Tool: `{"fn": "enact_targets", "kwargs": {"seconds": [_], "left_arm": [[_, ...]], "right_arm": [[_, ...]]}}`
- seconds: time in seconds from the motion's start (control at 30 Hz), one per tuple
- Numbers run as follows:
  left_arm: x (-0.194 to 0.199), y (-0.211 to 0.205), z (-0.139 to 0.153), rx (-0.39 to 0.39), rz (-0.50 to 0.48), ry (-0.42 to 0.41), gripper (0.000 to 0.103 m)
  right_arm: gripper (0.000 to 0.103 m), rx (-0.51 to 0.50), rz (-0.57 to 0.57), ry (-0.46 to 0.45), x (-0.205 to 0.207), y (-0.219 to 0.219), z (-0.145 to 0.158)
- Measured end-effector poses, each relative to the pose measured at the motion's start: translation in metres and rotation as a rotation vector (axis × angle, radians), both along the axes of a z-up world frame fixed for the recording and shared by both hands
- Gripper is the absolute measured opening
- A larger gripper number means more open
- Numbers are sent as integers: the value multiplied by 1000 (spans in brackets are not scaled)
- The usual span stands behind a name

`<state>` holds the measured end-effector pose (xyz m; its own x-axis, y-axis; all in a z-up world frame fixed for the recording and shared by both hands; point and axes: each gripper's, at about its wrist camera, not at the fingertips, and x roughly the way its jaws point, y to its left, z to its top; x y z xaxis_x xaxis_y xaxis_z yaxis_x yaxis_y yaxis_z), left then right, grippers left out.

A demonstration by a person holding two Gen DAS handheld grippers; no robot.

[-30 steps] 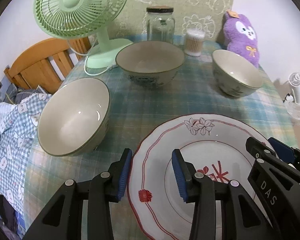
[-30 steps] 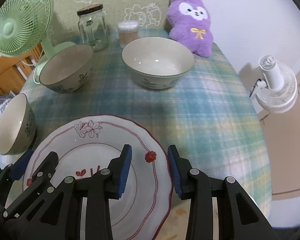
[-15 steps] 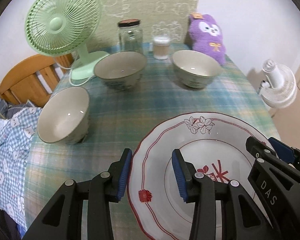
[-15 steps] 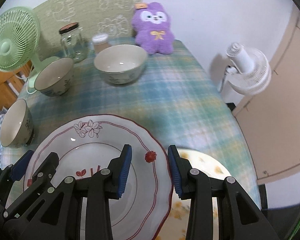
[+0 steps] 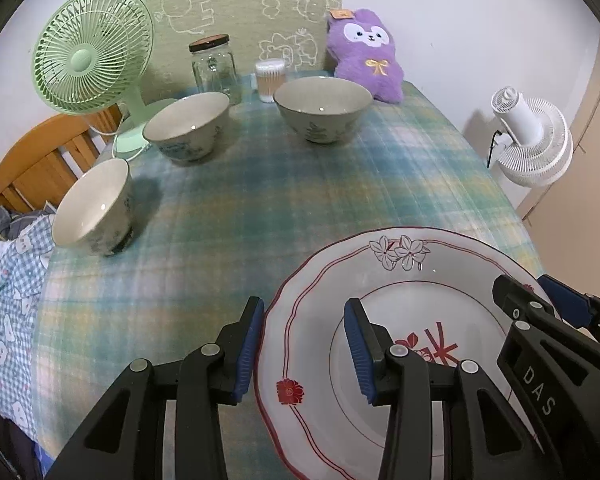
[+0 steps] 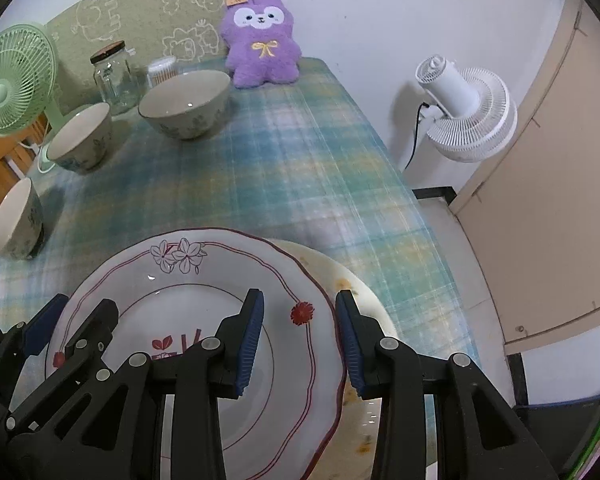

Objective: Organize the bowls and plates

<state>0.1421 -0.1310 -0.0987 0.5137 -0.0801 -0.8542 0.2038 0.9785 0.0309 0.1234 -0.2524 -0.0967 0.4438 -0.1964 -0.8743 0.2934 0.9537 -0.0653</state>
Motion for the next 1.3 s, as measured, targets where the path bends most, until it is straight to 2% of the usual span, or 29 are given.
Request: {"fn": "enact_targets", "kwargs": {"seconds": [0.3, 0.57, 1.0, 1.23, 1.3], "left_arm": [[-16, -29, -15, 17, 43, 28, 42], [-24, -40, -25, 37, 85, 41, 42], [-35, -43, -28, 29, 116, -31, 46], [-34, -41, -27, 9, 144, -30, 47], [-34, -41, -25, 10, 147, -22, 51]], "right_arm": [[41, 16, 39, 24, -12, -30, -18], [41, 39, 81, 46, -17, -42, -33], [41, 13, 143, 18, -22, -41, -35], [41, 17, 163, 29, -18, -41, -34], [43, 20, 168, 39, -17, -40, -33]]}}
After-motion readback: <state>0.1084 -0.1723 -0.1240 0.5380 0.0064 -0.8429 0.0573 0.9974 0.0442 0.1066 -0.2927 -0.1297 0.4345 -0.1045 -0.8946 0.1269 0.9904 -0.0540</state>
